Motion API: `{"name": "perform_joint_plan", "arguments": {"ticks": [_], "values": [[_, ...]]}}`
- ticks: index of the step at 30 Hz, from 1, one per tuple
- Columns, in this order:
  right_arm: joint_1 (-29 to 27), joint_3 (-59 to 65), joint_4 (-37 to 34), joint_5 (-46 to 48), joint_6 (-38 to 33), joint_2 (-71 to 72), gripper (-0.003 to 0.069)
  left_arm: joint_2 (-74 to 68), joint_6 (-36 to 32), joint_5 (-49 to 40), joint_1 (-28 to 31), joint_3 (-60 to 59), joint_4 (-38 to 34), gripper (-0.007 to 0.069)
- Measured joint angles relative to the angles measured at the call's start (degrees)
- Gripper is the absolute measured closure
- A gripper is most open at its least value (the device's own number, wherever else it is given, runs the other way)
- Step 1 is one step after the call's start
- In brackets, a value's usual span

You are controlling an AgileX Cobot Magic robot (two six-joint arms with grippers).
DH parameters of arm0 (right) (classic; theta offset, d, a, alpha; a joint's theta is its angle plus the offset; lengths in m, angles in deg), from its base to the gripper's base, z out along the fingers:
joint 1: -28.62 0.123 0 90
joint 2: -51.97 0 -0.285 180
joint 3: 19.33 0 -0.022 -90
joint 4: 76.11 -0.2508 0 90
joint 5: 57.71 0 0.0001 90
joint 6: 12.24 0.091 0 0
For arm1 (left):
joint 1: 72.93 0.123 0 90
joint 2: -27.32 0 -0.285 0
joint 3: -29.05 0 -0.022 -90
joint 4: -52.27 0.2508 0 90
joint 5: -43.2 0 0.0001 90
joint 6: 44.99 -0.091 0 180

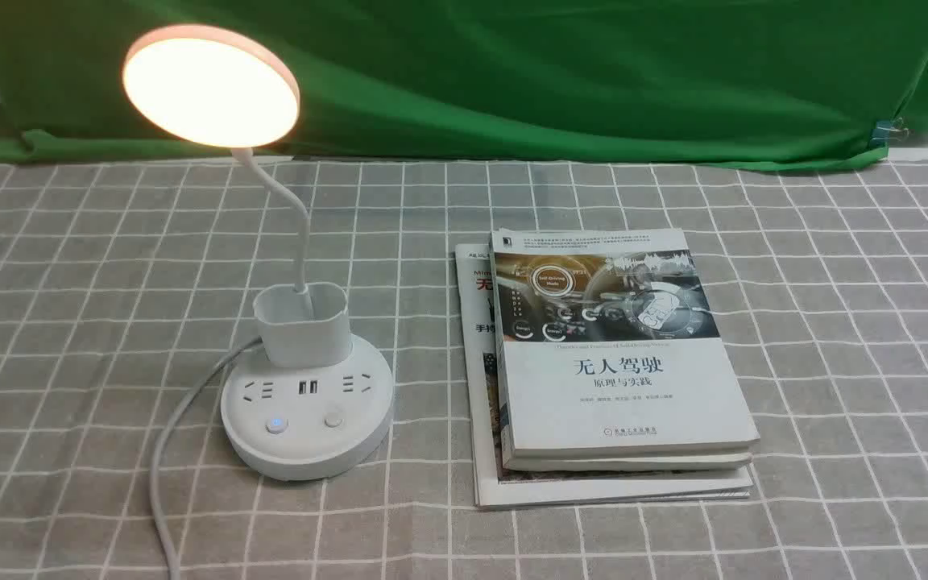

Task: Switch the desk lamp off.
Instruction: Use the left arm to press the button switch on the lamp holder

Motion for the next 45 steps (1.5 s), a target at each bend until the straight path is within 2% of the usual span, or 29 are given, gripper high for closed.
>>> {"name": "perform_joint_plan", "arguments": {"ticks": [14, 19, 22, 25, 31, 34, 38, 43, 44, 45], "values": [[0.00, 0.00, 0.00, 0.00, 0.00, 0.00, 0.0622, 0.00, 0.22, 1.02, 0.00, -0.05, -1.01, 0.0623], [0.00, 0.00, 0.00, 0.00, 0.00, 0.00, 0.0622, 0.00, 5.77, 9.99, 0.00, -0.05, -19.52, 0.0623], [0.00, 0.00, 0.00, 0.00, 0.00, 0.00, 0.0622, 0.00, 7.17, 13.94, 0.00, -0.05, -24.40, 0.0623], [0.00, 0.00, 0.00, 0.00, 0.00, 0.00, 0.0622, 0.00, 9.37, 15.39, 0.00, -0.05, -25.55, 0.0623], [0.00, 0.00, 0.00, 0.00, 0.00, 0.00, 0.0622, 0.00, 21.01, 17.64, 0.00, -0.05, -25.95, 0.0623], [0.00, 0.00, 0.00, 0.00, 0.00, 0.00, 0.0622, 0.00, 21.49, 17.91, 0.00, -0.05, -25.10, 0.0623], [0.00, 0.00, 0.00, 0.00, 0.00, 0.00, 0.0622, 0.05, 22.56, 16.87, 0.00, 0.02, -20.45, 0.0622], [0.00, 0.00, 0.00, 0.00, 0.00, 0.00, 0.0622, -4.00, 21.95, 4.46, 0.00, 9.14, -13.70, 0.0620], [0.00, 0.00, 0.00, 0.00, 0.00, 0.00, 0.0622, -4.41, 21.84, 4.46, 0.00, 9.14, -13.37, 0.0620], [0.00, 0.00, 0.00, 0.00, 0.00, 0.00, 0.0622, -7.93, 20.48, -1.45, 0.00, 13.62, -11.45, 0.0620]]}}
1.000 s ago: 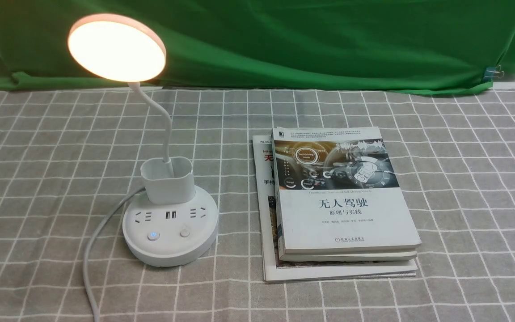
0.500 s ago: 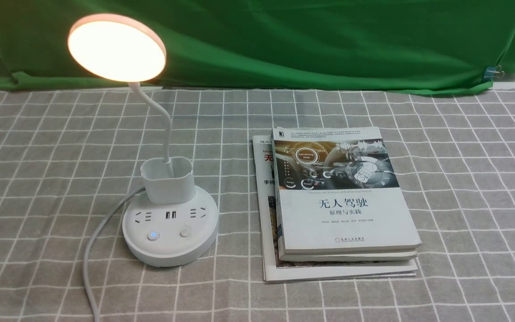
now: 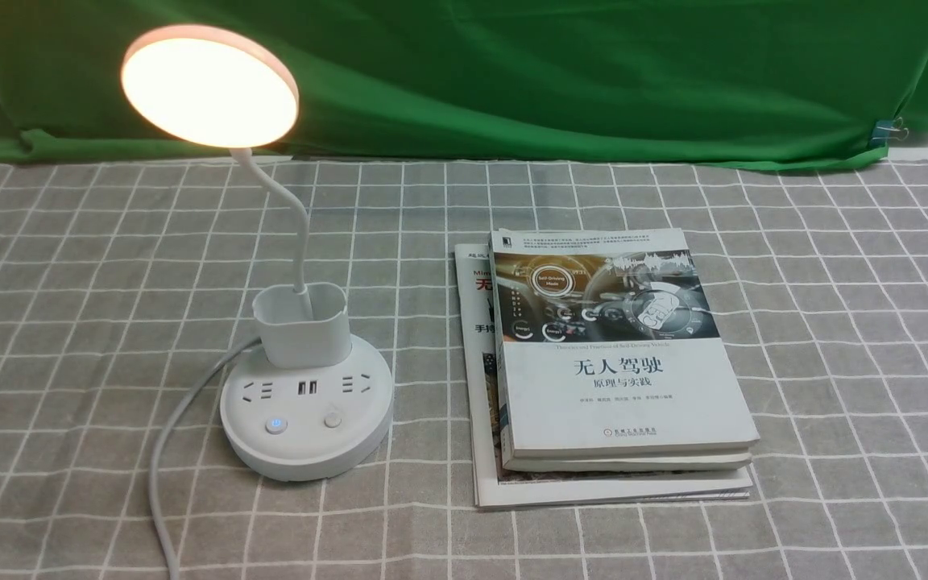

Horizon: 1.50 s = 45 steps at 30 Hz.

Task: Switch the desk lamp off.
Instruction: Use the left arm to press the button switch on the lamp holder

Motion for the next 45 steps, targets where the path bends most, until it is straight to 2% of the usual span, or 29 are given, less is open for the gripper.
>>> {"name": "perform_joint_plan", "arguments": {"ticks": [3, 7, 10, 14, 16, 18, 19, 20, 22, 23, 26, 33, 39, 45], "values": [[0.00, 0.00, 0.00, 0.00, 0.00, 0.00, 0.0622, -8.06, -3.37, -10.57, 0.00, 8.83, 2.13, 0.0620], [0.00, 0.00, 0.00, 0.00, 0.00, 0.00, 0.0622, -26.29, -12.56, -29.85, 0.00, 21.42, 3.06, 0.0620], [0.00, 0.00, 0.00, 0.00, 0.00, 0.00, 0.0622, -37.28, -16.65, -36.90, -1.18, 26.46, 2.65, 0.0619], [0.00, 0.00, 0.00, 0.00, 0.00, 0.00, 0.0622, -48.51, -19.64, -35.60, -5.81, 29.55, 2.83, 0.0619], [0.00, 0.00, 0.00, 0.00, 0.00, 0.00, 0.0622, -55.65, -19.49, -32.52, -11.15, 31.20, 5.64, 0.0619], [0.00, 0.00, 0.00, 0.00, 0.00, 0.00, 0.0622, -62.20, -16.54, -31.48, -16.42, 33.88, 9.91, 0.0619], [0.00, 0.00, 0.00, 0.00, 0.00, 0.00, 0.0622, -62.72, -16.20, -31.48, -16.86, 34.40, 10.62, 0.0619], [0.00, 0.00, 0.00, 0.00, 0.00, 0.00, 0.0622, -66.52, -13.50, -31.42, -20.45, 36.29, 13.28, 0.0619], [0.00, 0.00, 0.00, 0.00, 0.00, 0.00, 0.0622, -68.66, -11.80, -31.42, -22.65, 37.72, 14.65, 0.0619], [0.00, 0.00, 0.00, 0.00, 0.00, 0.00, 0.0622, -72.08, -9.25, -31.42, -26.41, 40.34, 16.31, 0.0619], [0.00, 0.00, 0.00, 0.00, 0.00, 0.00, 0.0622, -76.93, -5.62, -31.69, -30.97, 44.50, 18.18, 0.0618], [0.00, 0.00, 0.00, 0.00, 0.00, 0.00, 0.0622, -86.02, -1.60, -34.54, -33.45, 51.46, 19.88, 0.0618], [0.00, 0.00, 0.00, 0.00, 0.00, 0.00, 0.0622, -90.45, 2.08, -32.15, -33.45, 52.66, 24.08, 0.0617], [0.00, 0.00, 0.00, 0.00, 0.00, 0.00, 0.0622, -92.15, 3.38, -30.62, -33.45, 52.66, 25.15, 0.0617]]}}
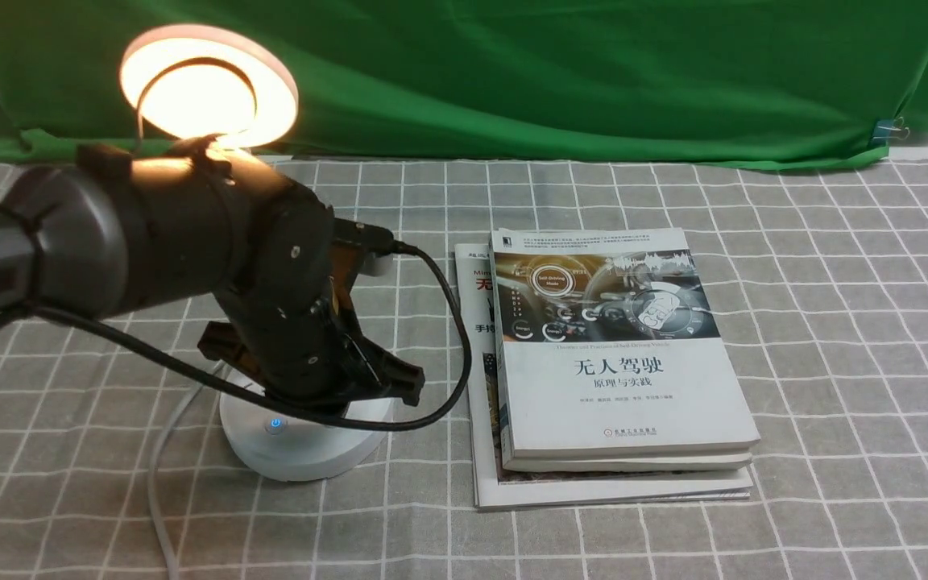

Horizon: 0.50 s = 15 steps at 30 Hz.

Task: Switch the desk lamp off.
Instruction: Use the left arm to press the button switch on the lamp holder

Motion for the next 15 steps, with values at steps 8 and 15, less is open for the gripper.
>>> {"name": "perform_joint_plan", "arguments": {"ticks": [8, 15], "values": [[0.00, 0.00, 0.00, 0.00, 0.00, 0.00, 0.0622, -2.50, 0.66, 2.40, 0.00, 0.00, 0.19, 0.0617], [0.00, 0.00, 0.00, 0.00, 0.00, 0.00, 0.0622, -4.27, 1.22, 2.49, 0.00, 0.70, -0.21, 0.0617]]}}
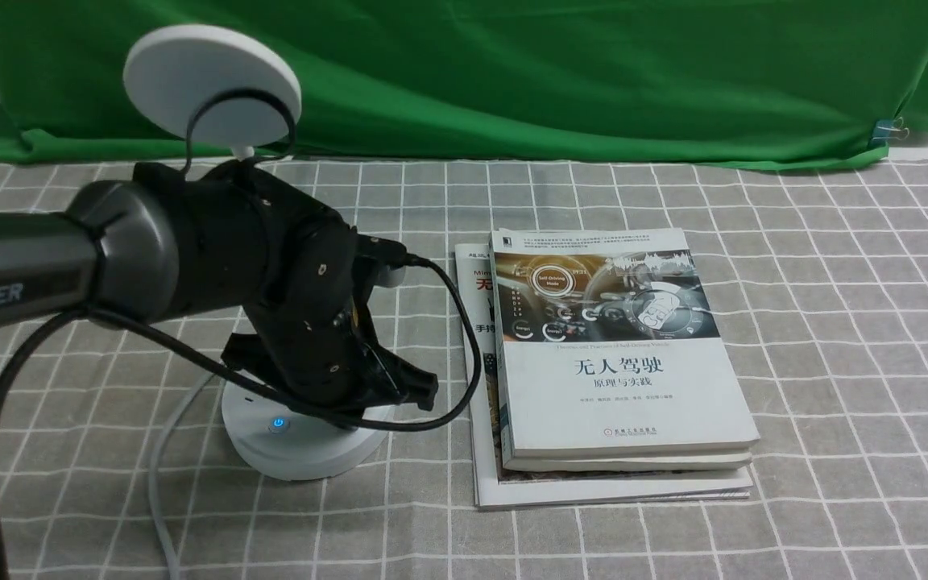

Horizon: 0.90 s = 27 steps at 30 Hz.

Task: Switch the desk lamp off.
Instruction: Use the left arm to press the button switch on the lamp holder

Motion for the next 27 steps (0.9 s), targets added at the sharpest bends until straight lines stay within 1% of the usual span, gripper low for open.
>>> {"name": "perform_joint_plan", "arguments": {"ticks": [15, 18, 19, 20, 21, 25, 27], "values": [[0.00, 0.00, 0.00, 0.00, 0.00, 0.00, 0.0622, 5.23, 0.88, -0.22, 0.00, -0.24, 0.01, 0.0617], [0.00, 0.00, 0.00, 0.00, 0.00, 0.00, 0.0622, 4.24, 0.93, 1.52, 0.00, -1.32, 0.17, 0.0617], [0.00, 0.00, 0.00, 0.00, 0.00, 0.00, 0.0622, 3.25, 0.93, 3.81, 0.00, -2.65, 0.17, 0.0617], [0.00, 0.00, 0.00, 0.00, 0.00, 0.00, 0.0622, 3.12, 0.93, 4.07, 0.00, -2.65, 0.17, 0.0617], [0.00, 0.00, 0.00, 0.00, 0.00, 0.00, 0.0622, 2.15, 0.99, 7.70, 0.00, -4.44, 0.38, 0.0617], [0.00, 0.00, 0.00, 0.00, 0.00, 0.00, 0.0622, 2.08, 1.10, 12.30, 0.00, -6.70, 0.37, 0.0617], [0.00, 0.00, 0.00, 0.00, 0.00, 0.00, 0.0622, 2.46, 1.16, 13.12, 0.00, -7.44, 0.37, 0.0617]]}}
